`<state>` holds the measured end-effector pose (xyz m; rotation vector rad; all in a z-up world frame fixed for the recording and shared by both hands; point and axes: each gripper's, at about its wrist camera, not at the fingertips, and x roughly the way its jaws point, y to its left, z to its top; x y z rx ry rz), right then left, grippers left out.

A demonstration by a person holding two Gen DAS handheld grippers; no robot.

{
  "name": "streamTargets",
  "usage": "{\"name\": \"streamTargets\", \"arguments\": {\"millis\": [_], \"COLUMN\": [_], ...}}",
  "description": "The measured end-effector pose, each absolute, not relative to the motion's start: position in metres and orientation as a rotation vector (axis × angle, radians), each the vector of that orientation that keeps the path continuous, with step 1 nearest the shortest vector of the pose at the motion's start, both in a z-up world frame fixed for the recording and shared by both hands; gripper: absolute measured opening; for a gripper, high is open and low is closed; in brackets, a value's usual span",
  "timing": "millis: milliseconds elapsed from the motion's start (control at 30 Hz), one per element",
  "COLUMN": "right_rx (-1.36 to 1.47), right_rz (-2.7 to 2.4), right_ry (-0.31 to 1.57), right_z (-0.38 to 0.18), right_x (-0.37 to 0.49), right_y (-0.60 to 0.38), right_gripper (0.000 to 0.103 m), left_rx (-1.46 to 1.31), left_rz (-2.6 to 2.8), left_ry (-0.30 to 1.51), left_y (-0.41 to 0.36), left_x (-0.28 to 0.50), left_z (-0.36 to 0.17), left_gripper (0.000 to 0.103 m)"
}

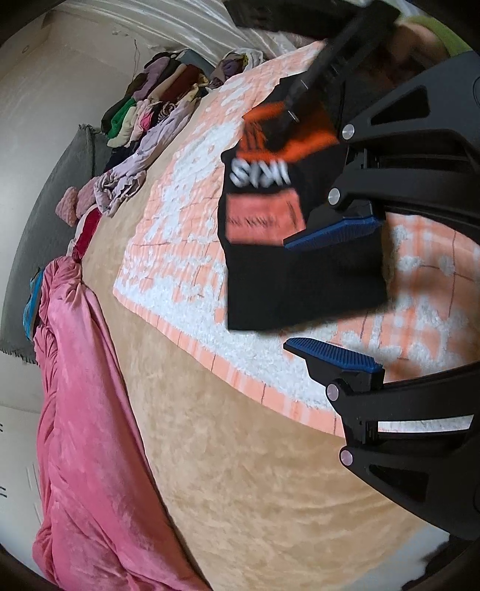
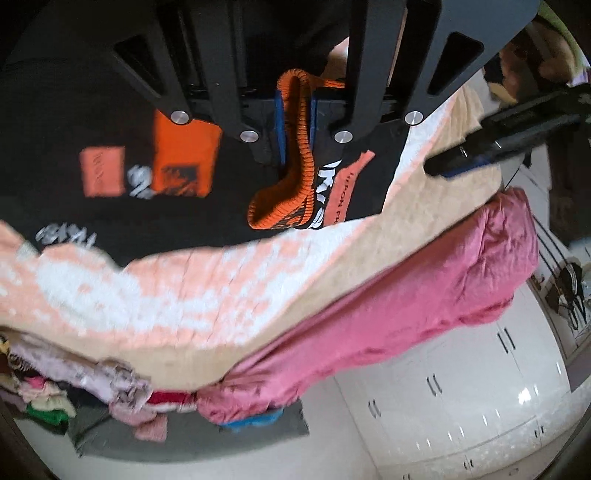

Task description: Fold small clothes

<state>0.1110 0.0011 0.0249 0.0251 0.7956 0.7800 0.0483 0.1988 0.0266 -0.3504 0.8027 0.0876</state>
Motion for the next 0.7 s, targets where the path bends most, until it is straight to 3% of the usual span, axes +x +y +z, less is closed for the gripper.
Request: {"name": "streamTargets", "arguments": {"millis": [267,700], "right_rx": [0.033,0.015], "right_rz": [0.677,0.451], "right_ry": [0.709,0.68], "right_z": [0.061,0.066], "right_x": [0.134,0.158], "right_y": [-0.055,-0.154], "right_gripper": [0.009,0.008], "left_rx": [-0.332,-0.238], "left_rz": [0.056,-0.033], "left_ry": [0.811,0.824], "left_y": [0.181,0.129], "left_x": [0.053,0.089], "left_z": [0.026,0.034], "left_gripper": [0.042,0.042]}}
